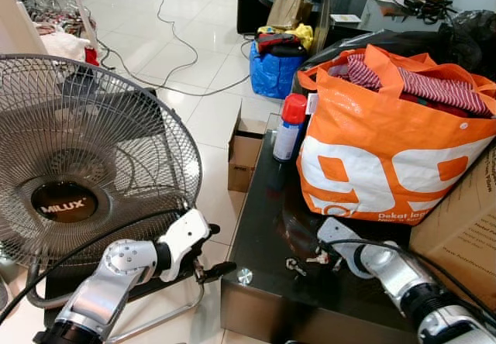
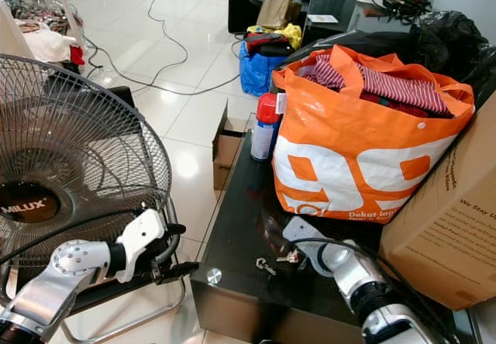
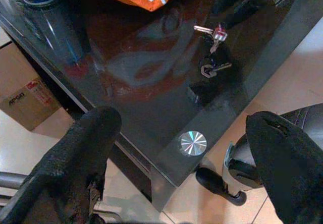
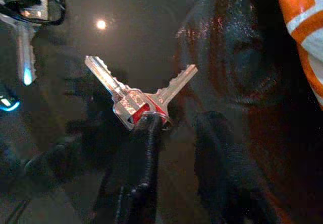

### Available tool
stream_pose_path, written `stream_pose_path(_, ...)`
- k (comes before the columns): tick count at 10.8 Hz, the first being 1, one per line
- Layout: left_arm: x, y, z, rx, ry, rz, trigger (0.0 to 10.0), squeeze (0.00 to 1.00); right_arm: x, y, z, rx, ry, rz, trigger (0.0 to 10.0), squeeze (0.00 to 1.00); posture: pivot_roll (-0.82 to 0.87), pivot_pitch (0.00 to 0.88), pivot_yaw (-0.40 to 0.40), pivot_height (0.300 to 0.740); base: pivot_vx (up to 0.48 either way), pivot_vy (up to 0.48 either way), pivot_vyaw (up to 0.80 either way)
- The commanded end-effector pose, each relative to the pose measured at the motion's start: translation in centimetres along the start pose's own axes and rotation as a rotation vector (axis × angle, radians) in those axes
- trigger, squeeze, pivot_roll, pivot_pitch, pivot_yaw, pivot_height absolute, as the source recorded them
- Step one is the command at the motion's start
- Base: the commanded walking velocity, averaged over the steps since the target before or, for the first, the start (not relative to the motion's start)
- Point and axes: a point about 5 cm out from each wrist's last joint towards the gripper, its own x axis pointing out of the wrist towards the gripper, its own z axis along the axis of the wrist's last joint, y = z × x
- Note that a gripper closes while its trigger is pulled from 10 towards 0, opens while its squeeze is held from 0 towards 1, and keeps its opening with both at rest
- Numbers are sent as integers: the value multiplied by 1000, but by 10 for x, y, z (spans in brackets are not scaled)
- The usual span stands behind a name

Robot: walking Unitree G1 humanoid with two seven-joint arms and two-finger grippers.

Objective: Hang keys on a hook

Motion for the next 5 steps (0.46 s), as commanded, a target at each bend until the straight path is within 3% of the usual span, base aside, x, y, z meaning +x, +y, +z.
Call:
stream_pose_path(1, 0, -1, 0, 16, 9, -9, 10000, 0, -3, -2, 3, -41, -34, 7, 10000, 1000, -70, 0, -67, 740, 0, 0, 0)
stream_pose_path(2, 0, -1, 0, 16, 10, -9, 10000, 0, -3, -2, 8, -69, -56, 5, 10000, 1000, -70, 0, -67, 740, 0, 0, 0)
stream_pose_path(3, 0, -1, -1, 16, 10, -11, 10000, 0, -1, -2, 10, -97, -36, -6, 10000, 0, -67, 0, -70, 740, 0, 0, 0)
stream_pose_path(5, 0, -1, 0, 18, 14, -17, 10000, 0, 1, -2, 8, -195, 37, 2, 10000, 0, -67, 0, -67, 740, 0, 0, 0)
